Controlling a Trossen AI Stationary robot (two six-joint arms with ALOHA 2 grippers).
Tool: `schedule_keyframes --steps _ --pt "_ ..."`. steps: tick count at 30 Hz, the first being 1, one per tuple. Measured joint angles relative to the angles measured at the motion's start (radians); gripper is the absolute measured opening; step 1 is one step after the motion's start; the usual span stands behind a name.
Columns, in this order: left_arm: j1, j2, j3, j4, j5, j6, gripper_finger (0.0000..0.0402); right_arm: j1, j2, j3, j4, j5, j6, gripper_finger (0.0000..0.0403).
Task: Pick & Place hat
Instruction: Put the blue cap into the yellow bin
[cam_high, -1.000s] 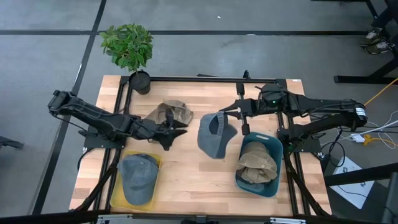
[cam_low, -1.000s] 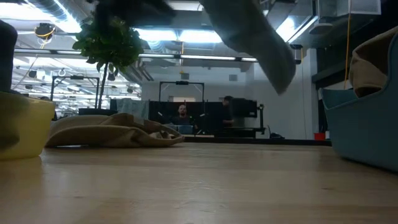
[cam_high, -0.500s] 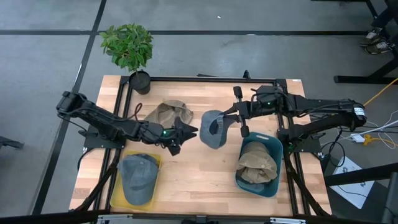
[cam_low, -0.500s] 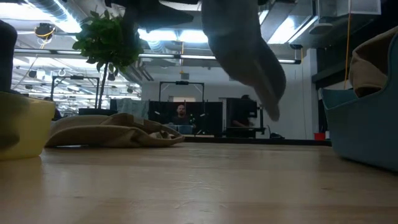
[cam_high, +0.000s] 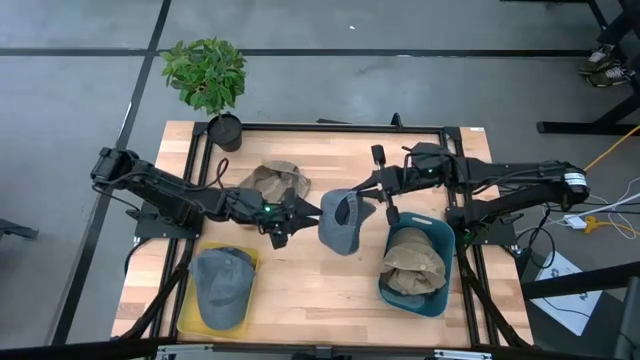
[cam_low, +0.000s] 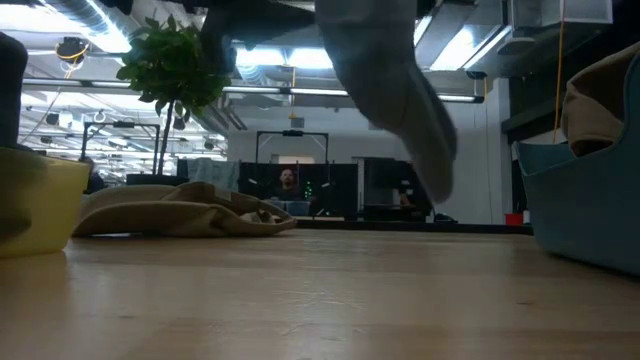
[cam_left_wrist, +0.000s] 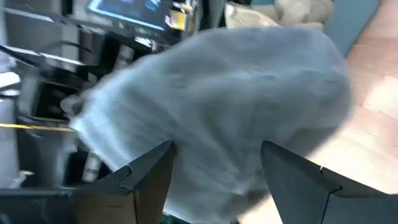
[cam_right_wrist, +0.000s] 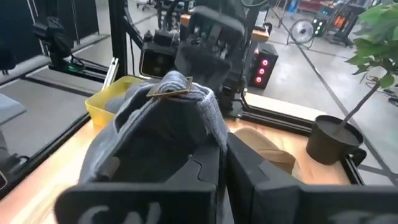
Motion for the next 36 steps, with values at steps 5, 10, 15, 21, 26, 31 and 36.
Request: schedule_keyframes --steps 5,10,15,21,26,31,36 --pt "0.006 0.000 0.000 0.066 0.058 0.035 0.0239 0.000 0.001 -0.111 0.195 -0.002 0.042 0.0015" --pt "0.032 0.002 0.000 0.079 0.135 0.003 0.0239 0.000 0.001 -0.198 0.419 -0.002 0.112 0.0015" --pt "0.056 0.037 0.000 0.095 0.149 -0.049 0.0239 0.000 0.004 -0.247 0.518 -0.009 0.183 0.0015" --pt "0.035 0.074 0.000 0.071 -0.018 -0.029 0.0239 0.000 0.006 -0.271 0.566 -0.010 0.202 0.0015" --pt "-0.011 0.074 0.000 0.067 -0.139 0.008 0.0239 0.000 0.006 -0.271 0.561 -0.011 0.203 0.0015" --pt "-0.052 0.054 0.000 0.032 -0.252 0.047 0.0239 0.000 0.006 -0.271 0.556 -0.037 0.206 0.0015" --pt "-0.069 0.037 0.000 -0.119 -0.353 0.015 0.0239 0.000 0.006 -0.271 0.556 -0.062 0.210 0.0015"
